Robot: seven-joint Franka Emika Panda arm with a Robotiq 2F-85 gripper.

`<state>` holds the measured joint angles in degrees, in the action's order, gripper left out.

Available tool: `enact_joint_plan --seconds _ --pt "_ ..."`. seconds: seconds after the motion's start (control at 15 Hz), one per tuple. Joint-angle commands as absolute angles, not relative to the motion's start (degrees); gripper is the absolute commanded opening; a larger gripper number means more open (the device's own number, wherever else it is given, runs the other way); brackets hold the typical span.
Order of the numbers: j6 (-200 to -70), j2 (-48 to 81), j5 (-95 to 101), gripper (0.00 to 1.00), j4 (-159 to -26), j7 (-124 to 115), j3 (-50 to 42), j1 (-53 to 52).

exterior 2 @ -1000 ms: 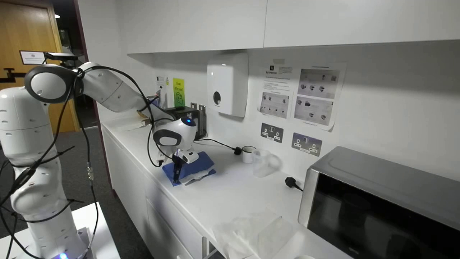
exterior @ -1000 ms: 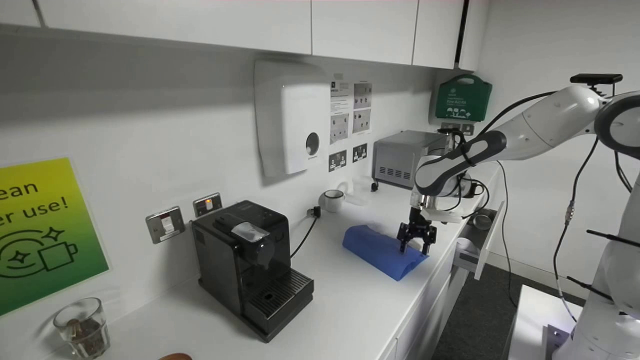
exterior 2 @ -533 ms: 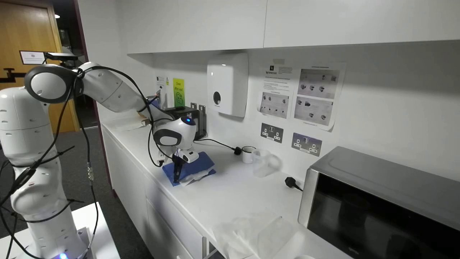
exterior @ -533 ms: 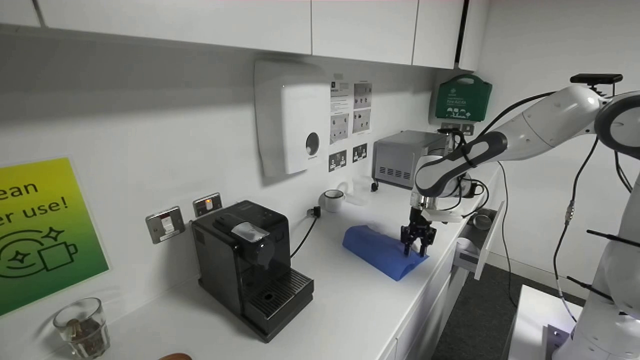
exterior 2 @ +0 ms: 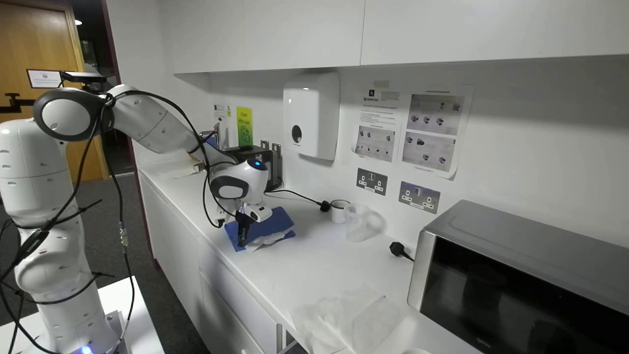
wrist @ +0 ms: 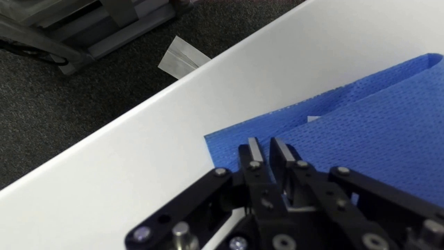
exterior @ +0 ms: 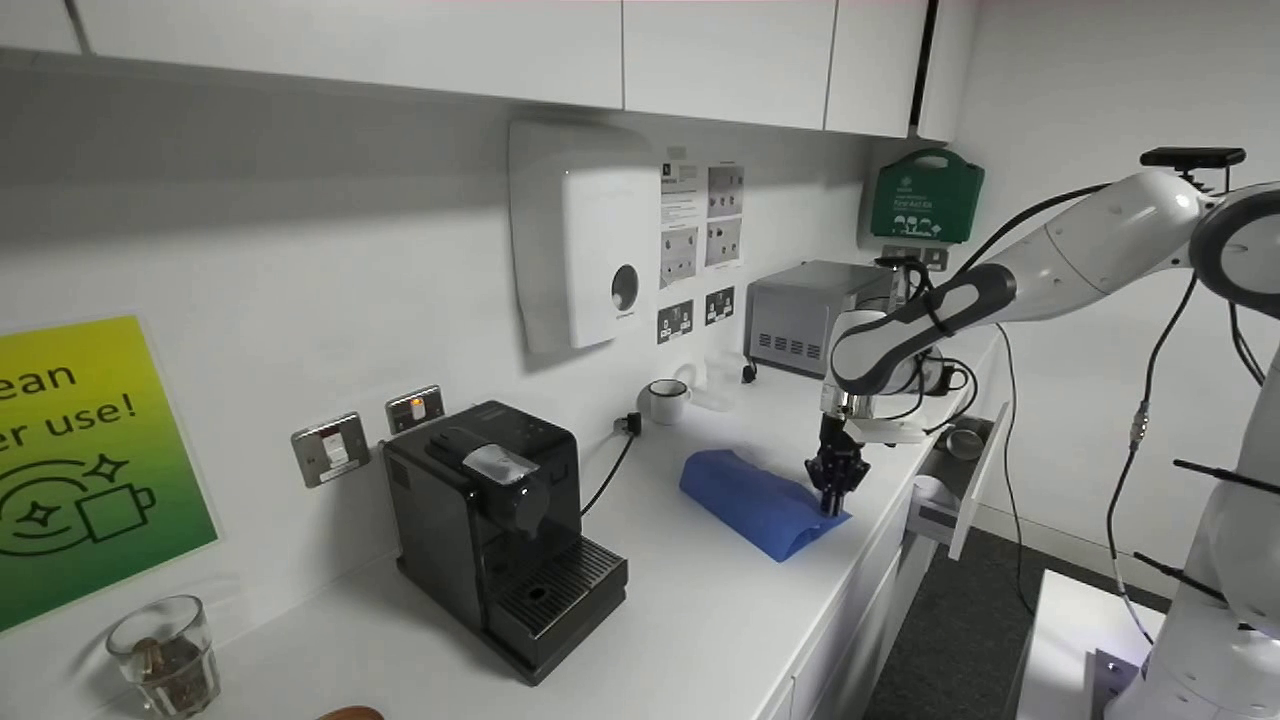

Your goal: Unfold the blue towel

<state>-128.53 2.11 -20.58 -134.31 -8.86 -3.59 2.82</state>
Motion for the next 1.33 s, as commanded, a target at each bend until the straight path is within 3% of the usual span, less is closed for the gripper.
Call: enact_joint_plan --seconds 0.0,0.53,1.27 --pt "-128.71 0.60 -18.97 0.00 -134.87 -10.69 -3.27 2.73" --pt "-128.59 -0.97 -16.26 0.00 -135.42 -13.09 -3.18 2.52" --pt "-123.61 -12.08 3.24 0.00 -133.63 -30.82 1.95 1.57"
